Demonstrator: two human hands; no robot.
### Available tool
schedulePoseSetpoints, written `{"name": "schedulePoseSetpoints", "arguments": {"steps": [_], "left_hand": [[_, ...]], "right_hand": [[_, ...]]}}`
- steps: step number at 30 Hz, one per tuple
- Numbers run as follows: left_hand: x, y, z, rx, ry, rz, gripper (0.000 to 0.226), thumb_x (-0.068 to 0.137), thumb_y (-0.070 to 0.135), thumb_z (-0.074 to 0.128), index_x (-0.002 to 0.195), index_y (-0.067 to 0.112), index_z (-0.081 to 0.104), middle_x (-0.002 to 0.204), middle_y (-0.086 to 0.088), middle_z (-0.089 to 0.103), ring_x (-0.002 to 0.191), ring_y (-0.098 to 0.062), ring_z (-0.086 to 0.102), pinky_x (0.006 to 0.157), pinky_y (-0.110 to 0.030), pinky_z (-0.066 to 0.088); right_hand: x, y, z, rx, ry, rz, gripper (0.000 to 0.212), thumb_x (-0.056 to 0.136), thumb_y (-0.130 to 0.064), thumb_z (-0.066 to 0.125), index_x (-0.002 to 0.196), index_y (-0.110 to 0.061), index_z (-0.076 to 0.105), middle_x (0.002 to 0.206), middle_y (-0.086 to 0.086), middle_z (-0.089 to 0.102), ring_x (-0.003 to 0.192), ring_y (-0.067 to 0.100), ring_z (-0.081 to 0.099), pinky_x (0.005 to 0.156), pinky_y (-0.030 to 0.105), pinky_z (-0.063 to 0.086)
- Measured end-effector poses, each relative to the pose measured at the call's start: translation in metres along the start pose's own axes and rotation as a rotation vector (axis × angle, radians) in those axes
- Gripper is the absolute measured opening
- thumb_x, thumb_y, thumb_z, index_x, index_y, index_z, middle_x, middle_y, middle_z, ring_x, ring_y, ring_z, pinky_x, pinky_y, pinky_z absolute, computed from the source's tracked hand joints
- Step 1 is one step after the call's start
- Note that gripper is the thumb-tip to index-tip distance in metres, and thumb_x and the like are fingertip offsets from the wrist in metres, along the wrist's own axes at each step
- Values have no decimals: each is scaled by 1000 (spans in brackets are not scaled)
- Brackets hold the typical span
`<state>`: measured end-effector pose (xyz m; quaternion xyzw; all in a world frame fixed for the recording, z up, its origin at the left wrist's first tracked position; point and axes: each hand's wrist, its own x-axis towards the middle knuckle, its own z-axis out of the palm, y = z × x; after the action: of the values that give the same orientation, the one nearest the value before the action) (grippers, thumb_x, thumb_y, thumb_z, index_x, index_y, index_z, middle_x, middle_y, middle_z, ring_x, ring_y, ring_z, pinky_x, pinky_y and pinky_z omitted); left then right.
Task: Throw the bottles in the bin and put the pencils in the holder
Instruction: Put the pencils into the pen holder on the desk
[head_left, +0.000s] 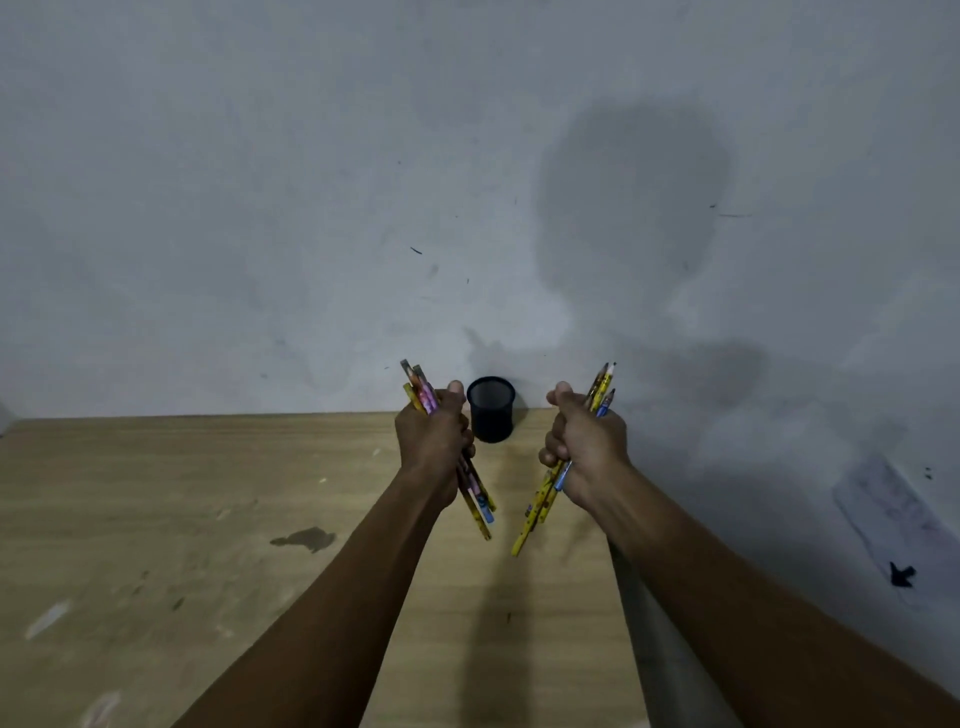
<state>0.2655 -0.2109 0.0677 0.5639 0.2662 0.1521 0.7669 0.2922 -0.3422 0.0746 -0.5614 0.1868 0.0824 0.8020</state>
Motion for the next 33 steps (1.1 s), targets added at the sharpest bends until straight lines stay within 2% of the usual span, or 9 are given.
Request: {"name": "schedulePoseSetpoints", "arguments": {"steps": [7, 11, 14, 17, 20, 24, 27, 30, 33], "left_hand": [[107, -11, 30, 97, -26, 68, 32, 94, 29, 58, 70, 10, 52, 44, 3, 43, 42, -16, 40, 50, -29, 37], [169, -30, 46, 203, -32, 191, 35, 94, 37, 56, 76, 7, 52, 59, -10, 45, 51, -19, 44, 54, -35, 39], [210, -46, 57, 247, -40, 289, 33, 93, 44, 53, 73, 17, 52, 63, -8, 51, 58, -22, 48, 56, -39, 40], [237, -54, 68, 231, -49, 321, 29, 93, 44, 53, 70, 28, 49, 62, -1, 49, 60, -22, 48, 57, -40, 38], [251, -66, 78, 198, -36, 366, 23, 95, 36, 54, 74, 27, 53, 66, 0, 54, 64, -18, 52, 61, -37, 43], [257, -92, 85, 152, 28, 367, 23, 94, 29, 56, 73, 20, 55, 60, 6, 55, 56, -4, 50, 55, -18, 42], [262, -115, 83, 164, 19, 316, 19, 92, 27, 60, 74, 22, 58, 63, 9, 62, 57, -2, 56, 56, -20, 45], [264, -132, 78, 188, -13, 294, 17, 91, 26, 61, 78, 15, 62, 71, -1, 66, 62, -5, 61, 59, -28, 50], [264, -136, 75, 223, -50, 314, 16, 90, 23, 64, 81, 9, 63, 74, -3, 67, 63, -8, 63, 59, -26, 51]], "right_hand": [[98, 10, 55, -52, 101, -103, 35, 97, -34, 54, 86, -3, 66, 46, 1, 35, 34, 12, 31, 39, 22, 32], [158, 20, 92, -62, 145, -275, 41, 98, -35, 53, 70, -7, 62, 45, 7, 37, 34, 16, 34, 40, 23, 32], [204, 33, 114, -64, 182, -397, 42, 96, -38, 55, 60, -17, 61, 45, 6, 41, 39, 20, 39, 49, 29, 37], [238, 44, 123, -49, 186, -446, 43, 95, -41, 55, 59, -19, 61, 42, -2, 42, 39, 16, 40, 51, 29, 37], [260, 56, 127, -65, 172, -491, 44, 94, -43, 54, 61, -16, 60, 42, -3, 44, 42, 17, 43, 53, 31, 39], [275, 78, 127, -124, 189, -533, 41, 93, -43, 56, 61, -18, 61, 51, -2, 56, 53, 18, 56, 58, 32, 47], [277, 92, 123, -152, 164, -567, 38, 93, -34, 56, 59, -16, 54, 51, -3, 52, 51, 13, 53, 54, 25, 44], [277, 107, 117, -151, 156, -539, 36, 92, -33, 54, 59, -18, 55, 49, -6, 56, 50, 9, 57, 52, 20, 45], [280, 119, 112, -138, 178, -502, 34, 96, -27, 52, 64, -17, 60, 56, -3, 62, 57, 12, 62, 55, 23, 48]]}}
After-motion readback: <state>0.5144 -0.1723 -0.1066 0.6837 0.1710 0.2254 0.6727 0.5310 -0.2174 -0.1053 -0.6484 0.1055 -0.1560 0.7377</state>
